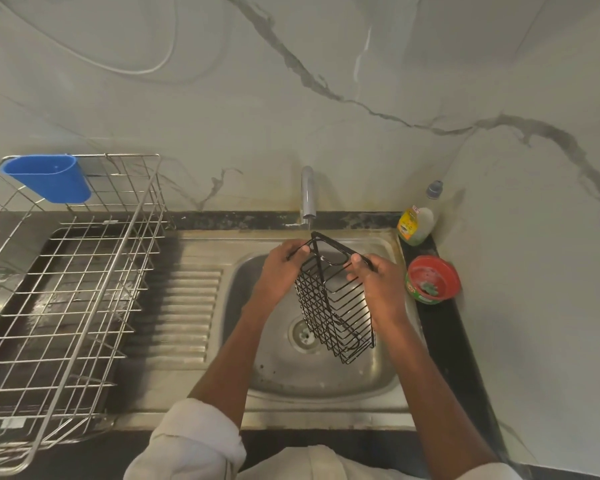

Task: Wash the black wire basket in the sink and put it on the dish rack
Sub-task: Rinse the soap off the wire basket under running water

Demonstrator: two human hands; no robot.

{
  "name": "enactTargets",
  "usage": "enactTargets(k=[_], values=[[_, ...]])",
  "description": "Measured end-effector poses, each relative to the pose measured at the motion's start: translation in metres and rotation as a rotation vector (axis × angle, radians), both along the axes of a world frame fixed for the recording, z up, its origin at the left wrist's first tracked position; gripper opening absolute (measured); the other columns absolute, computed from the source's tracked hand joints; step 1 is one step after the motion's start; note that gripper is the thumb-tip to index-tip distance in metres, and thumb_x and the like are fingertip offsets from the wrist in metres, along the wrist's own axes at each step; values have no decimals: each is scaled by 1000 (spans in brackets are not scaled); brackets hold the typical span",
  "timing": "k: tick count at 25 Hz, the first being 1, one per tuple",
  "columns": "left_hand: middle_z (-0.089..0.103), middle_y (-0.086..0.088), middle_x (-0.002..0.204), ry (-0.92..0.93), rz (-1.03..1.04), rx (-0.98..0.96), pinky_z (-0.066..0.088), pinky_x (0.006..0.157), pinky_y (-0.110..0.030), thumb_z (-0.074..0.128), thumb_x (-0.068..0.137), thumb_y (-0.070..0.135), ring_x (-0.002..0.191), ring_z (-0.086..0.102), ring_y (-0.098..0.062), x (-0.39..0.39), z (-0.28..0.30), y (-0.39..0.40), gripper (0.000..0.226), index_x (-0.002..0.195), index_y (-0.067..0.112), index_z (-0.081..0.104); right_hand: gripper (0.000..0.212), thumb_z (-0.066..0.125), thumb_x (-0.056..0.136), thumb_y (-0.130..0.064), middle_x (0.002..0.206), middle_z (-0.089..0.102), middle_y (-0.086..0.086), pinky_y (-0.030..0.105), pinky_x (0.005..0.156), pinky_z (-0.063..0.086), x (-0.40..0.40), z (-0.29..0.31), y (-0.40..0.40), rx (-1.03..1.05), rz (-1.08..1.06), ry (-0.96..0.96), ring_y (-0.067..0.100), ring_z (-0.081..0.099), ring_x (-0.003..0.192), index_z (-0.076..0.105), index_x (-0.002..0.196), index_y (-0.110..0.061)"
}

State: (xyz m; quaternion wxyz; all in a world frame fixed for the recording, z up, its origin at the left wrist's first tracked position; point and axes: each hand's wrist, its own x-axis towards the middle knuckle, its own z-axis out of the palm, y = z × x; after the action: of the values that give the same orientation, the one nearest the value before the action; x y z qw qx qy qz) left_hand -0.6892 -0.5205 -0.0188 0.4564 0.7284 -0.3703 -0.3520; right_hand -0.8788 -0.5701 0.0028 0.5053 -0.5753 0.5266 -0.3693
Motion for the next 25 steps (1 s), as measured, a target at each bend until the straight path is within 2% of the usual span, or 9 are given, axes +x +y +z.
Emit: enactTargets(k=[4, 7, 10, 14, 18, 20, 22, 24, 25], values=[[61, -9, 147, 7, 35, 110, 47, 112, -45, 55, 109, 47, 135, 58, -28, -9, 18, -4, 53, 152, 18, 50, 13, 69, 97, -29, 80, 78, -5, 30, 75, 54, 10, 4, 6, -19, 38, 6, 11, 74, 78, 77, 88, -24], [35, -16, 165, 291, 192, 194, 53, 108, -53, 74, 86, 70, 143, 48, -36, -10, 21, -2, 104, 164, 17, 30, 12, 73, 94, -27, 76, 74, 0, 26, 62, 48, 25, 4, 18, -40, 169, 86, 9, 64, 66, 73, 86, -20], [25, -13, 162, 240, 243, 318, 50, 111, -52, 80, 67, 83, 145, 41, -37, -5, 23, -3, 129, 162, 12, 31, 13, 78, 90, -28, 70, 66, -8, 17, 56, 39, 34, -6, 34, -79, 236, 115, -1, 52, 57, 70, 81, -22], [60, -12, 134, 105, 262, 277, 51, 77, -32, 80, 80, 51, 116, 60, -26, 7, 16, -5, 82, 141, 5, 51, 15, 86, 81, -27, 83, 75, -8, 28, 74, 55, 40, -24, 45, -33, 399, 67, 3, 69, 74, 75, 88, -21], [67, -9, 121, 180, 298, 187, 56, 94, -44, 75, 79, 33, 111, 64, -25, 18, 23, 8, 66, 138, 10, 56, 21, 80, 88, -35, 114, 74, -12, 31, 101, 51, 26, -37, 29, -35, 568, 32, 4, 67, 111, 77, 107, -27], [66, -12, 116, 264, 334, 175, 57, 93, -46, 72, 87, 23, 102, 63, -24, 28, 21, 19, 45, 128, 12, 59, 19, 68, 98, -38, 115, 72, -13, 22, 94, 50, 11, -48, 16, -100, 382, 113, 4, 65, 110, 75, 110, -26], [64, -19, 113, 346, 390, 182, 60, 82, -48, 67, 95, 22, 95, 62, -29, 40, 18, 31, 27, 119, 12, 60, 25, 59, 103, -36, 122, 70, -2, 25, 88, 46, -6, -68, 1, -81, 139, 348, 12, 62, 111, 71, 119, -21], [61, -19, 105, 407, 463, 171, 62, 76, -54, 66, 96, 26, 89, 62, -34, 47, 17, 44, 26, 115, 9, 61, 36, 55, 104, -37, 135, 62, 7, 37, 97, 49, -13, -87, -8, 204, 79, 355, 22, 59, 116, 61, 134, -19], [61, -16, 103, 385, 484, 158, 63, 72, -52, 66, 96, 27, 87, 63, -32, 48, 21, 49, 28, 116, 8, 62, 40, 55, 105, -39, 139, 59, 7, 44, 100, 51, -10, -94, -8, 426, 65, 200, 25, 59, 116, 56, 139, -20]])
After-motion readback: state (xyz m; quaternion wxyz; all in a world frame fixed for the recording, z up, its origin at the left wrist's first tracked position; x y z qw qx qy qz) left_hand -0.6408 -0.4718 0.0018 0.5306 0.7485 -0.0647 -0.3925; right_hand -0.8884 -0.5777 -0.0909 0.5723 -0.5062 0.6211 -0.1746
